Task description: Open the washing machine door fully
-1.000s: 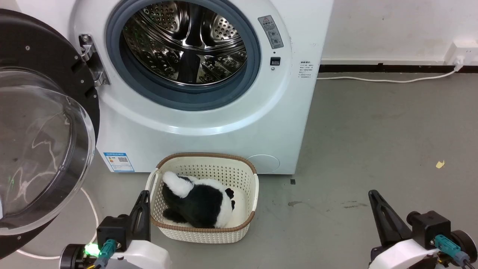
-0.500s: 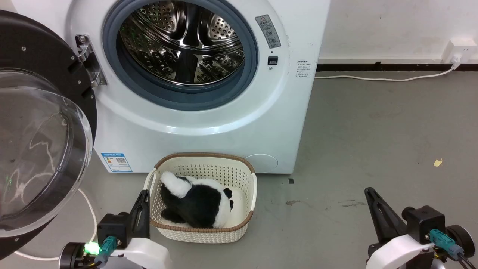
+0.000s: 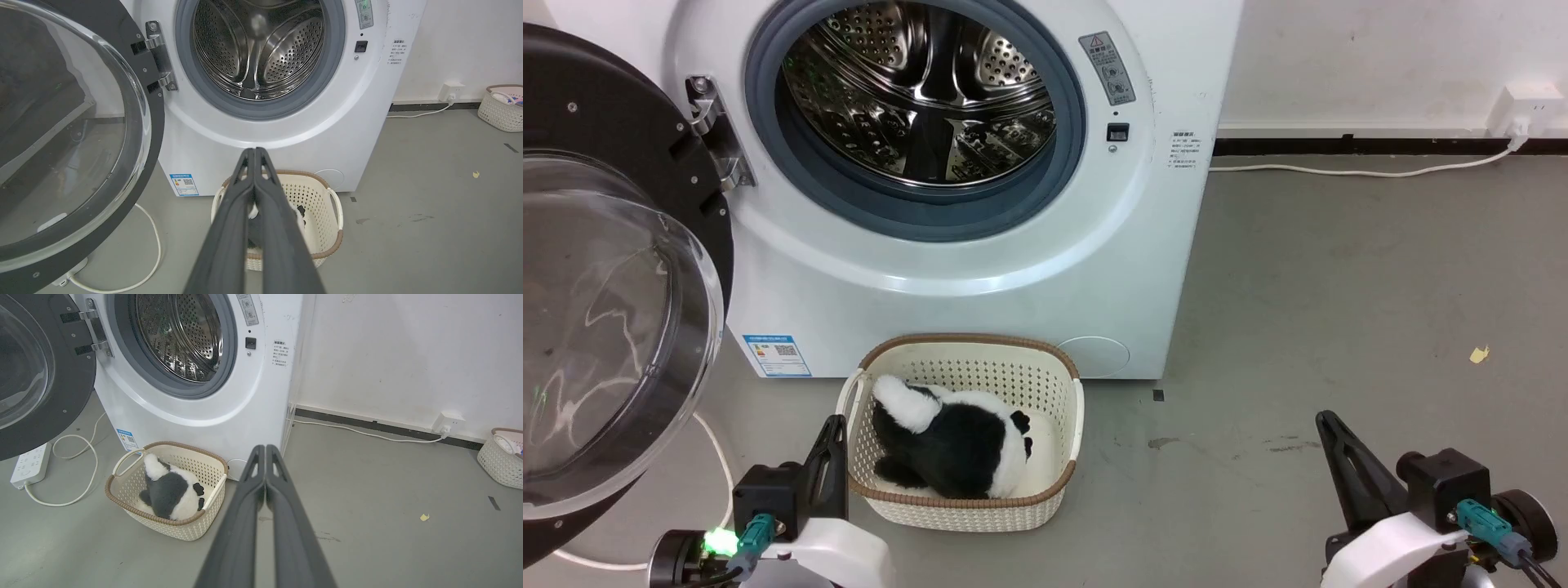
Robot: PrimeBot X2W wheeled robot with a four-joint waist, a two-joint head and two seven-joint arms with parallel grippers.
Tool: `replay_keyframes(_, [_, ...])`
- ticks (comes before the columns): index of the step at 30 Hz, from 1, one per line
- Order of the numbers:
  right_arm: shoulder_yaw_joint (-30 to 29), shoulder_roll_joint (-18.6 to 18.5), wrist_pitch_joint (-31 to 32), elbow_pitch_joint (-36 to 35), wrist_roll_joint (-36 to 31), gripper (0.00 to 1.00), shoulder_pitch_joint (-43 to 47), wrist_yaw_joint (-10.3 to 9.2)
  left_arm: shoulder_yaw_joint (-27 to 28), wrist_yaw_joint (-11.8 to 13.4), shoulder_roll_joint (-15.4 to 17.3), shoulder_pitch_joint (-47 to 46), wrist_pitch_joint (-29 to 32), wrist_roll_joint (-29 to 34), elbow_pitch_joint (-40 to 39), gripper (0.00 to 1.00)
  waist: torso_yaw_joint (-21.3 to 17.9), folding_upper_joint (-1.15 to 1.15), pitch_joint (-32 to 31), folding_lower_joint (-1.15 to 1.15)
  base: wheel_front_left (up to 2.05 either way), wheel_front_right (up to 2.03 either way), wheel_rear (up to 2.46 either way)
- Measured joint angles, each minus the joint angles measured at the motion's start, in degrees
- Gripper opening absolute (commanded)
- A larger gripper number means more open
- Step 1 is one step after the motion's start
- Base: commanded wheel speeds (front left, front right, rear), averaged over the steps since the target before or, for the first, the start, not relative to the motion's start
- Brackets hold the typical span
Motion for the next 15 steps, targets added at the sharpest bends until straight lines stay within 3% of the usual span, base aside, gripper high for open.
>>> replay_keyframes(15, [0.01,0.0,0.0,0.0,0.0,0.0,0.0,0.0,0.05,0.0,-0.01,-0.01,0.0,0.0,0.0,0.0,0.0,0.0,0.0,0.0,0.0,0.0,0.0])
